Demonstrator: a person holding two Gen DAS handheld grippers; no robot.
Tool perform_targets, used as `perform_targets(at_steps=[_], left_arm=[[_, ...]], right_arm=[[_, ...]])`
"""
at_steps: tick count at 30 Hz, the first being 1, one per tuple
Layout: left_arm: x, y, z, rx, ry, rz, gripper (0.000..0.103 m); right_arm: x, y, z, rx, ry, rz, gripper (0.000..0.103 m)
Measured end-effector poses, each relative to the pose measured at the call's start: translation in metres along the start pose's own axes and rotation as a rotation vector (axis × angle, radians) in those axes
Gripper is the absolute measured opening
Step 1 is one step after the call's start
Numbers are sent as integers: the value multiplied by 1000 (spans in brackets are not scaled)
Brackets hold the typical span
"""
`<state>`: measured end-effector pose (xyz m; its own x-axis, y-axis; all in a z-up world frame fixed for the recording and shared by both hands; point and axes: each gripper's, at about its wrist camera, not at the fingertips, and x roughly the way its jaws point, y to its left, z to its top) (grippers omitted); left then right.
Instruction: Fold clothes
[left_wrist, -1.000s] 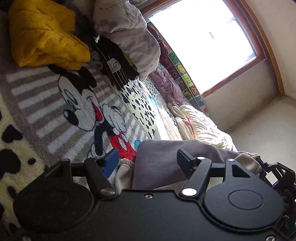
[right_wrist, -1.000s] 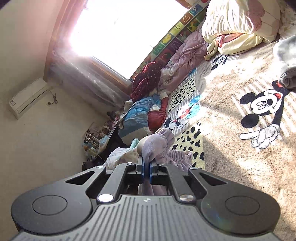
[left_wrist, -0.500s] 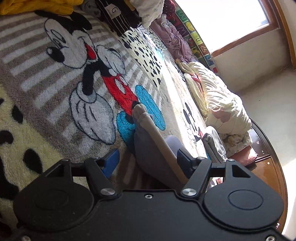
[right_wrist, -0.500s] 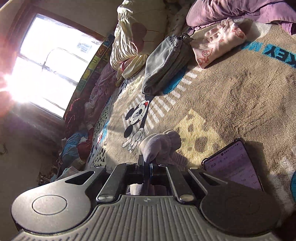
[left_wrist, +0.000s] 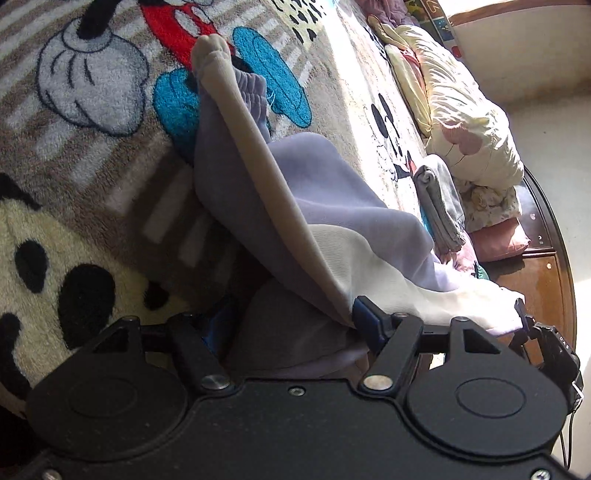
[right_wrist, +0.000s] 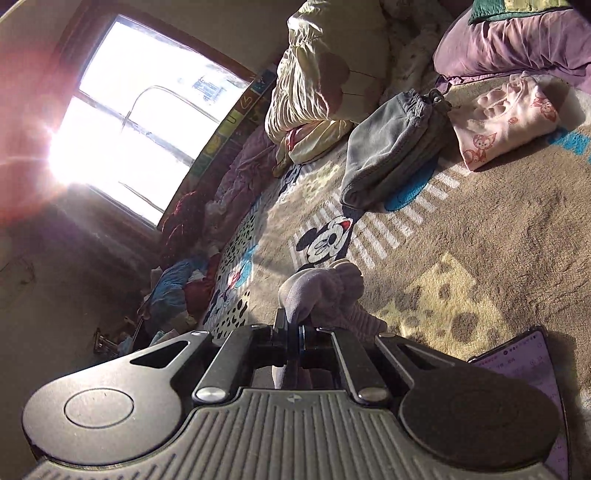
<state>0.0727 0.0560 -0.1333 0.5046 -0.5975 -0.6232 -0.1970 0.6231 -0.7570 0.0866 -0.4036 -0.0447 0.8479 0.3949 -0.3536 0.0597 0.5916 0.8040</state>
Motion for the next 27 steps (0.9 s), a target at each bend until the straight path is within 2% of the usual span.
perform_targets(at_steps=[1,4,7,11,13,14,15,17,18,19,21,23,25,27], left_arm=[[5,-2,0,16,6,-1,14],[12,-10,10,33,-7,-24,9],[4,-21,39,39,-85,-62,8],[-34,-71,81,247,-329,-101,8],[-54,-90,92,331,-402,-153,9],[-62,-98,95,383,-439,-152,9],[-68,-102,95,419,-462,-129,14],[-67,-85,91,393,-437,-54,56],[-65,-74,89,372,-418,-13,82],[-62,-56,83,346,-395,38,82],[-51,-17,69,276,-341,110,82],[-49,16,60,170,-329,102,81],[-50,29,61,108,-348,100,81],[-51,36,67,65,-373,98,81]], right_arm=[[2,0,-1,1,4,0,7],[11,5,4,13,0,18,7],[24,17,16,23,-24,60,7],[41,33,32,36,-57,116,7],[50,41,40,43,-74,144,7],[51,44,42,43,-78,155,7],[50,45,40,38,-78,163,7],[46,46,36,29,-77,178,7],[45,47,35,25,-76,185,7],[44,42,29,26,-64,176,7],[49,11,0,42,17,97,7],[58,-32,-31,118,100,-1,7],[64,-72,-59,208,158,-79,7],[59,-89,-71,249,146,-81,7]])
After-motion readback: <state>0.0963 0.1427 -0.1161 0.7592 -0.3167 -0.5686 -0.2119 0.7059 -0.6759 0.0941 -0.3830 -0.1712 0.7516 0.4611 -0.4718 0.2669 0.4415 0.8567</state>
